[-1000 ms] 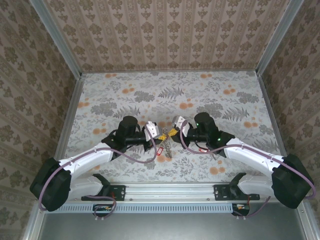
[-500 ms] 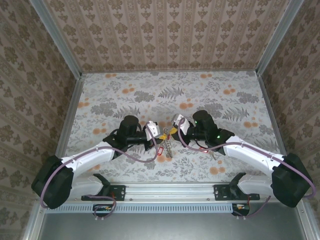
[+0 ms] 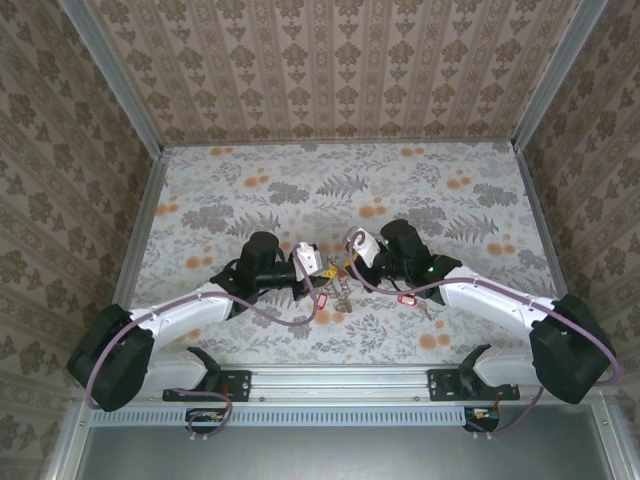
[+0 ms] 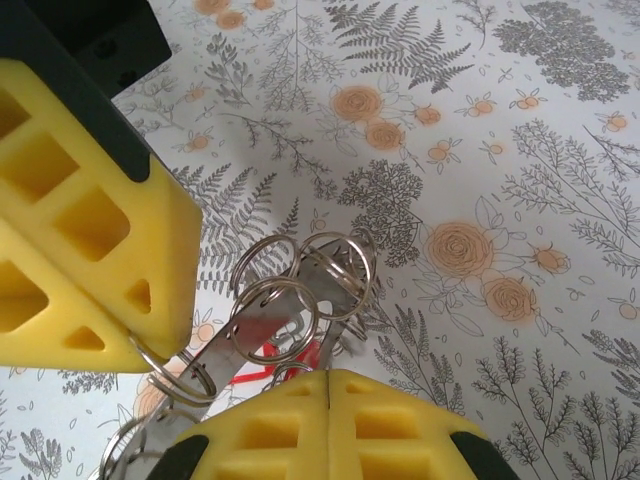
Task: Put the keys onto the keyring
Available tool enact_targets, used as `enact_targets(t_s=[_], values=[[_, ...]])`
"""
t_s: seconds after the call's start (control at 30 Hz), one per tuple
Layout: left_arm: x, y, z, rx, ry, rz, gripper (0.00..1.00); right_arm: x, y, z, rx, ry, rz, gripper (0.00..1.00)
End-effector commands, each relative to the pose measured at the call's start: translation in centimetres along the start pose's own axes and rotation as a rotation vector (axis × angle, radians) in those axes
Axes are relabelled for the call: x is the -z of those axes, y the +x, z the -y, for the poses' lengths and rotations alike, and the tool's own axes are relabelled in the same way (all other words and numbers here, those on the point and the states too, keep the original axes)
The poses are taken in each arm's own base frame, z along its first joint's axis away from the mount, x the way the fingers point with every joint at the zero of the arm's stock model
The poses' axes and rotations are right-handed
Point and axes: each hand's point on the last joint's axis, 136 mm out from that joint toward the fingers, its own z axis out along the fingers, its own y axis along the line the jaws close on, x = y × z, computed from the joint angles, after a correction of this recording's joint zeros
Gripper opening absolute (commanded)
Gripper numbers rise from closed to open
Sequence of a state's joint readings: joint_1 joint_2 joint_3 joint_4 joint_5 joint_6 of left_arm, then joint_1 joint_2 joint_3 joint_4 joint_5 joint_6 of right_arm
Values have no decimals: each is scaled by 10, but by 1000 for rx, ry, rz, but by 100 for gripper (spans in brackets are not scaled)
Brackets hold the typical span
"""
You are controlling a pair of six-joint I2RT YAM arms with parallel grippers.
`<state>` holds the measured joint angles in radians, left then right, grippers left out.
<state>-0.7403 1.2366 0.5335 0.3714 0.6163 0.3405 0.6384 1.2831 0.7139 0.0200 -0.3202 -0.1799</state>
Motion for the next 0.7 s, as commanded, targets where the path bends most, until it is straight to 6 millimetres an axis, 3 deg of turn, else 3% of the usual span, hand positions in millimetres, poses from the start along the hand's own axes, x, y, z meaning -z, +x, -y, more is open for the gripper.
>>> enact_targets(t_s=[0.0,0.3,0.43,0.6,0.67], values=[[-1,-5,-1,-21,-9,29,0,3,-4,6,-21,29,22,0],[0,-3,-1,-17,-15,21,0,18,5,17,-43,98,4,0],[0,-3,1,-19,-10,22,0,21,35,36,-160,178,-118,0],[0,-4,1,-22,-4,23,0,19,80,59,-456,269,-321,0],[0,-5,1,-24,-2,24,0,12,87,63,-517,273,-359,0]])
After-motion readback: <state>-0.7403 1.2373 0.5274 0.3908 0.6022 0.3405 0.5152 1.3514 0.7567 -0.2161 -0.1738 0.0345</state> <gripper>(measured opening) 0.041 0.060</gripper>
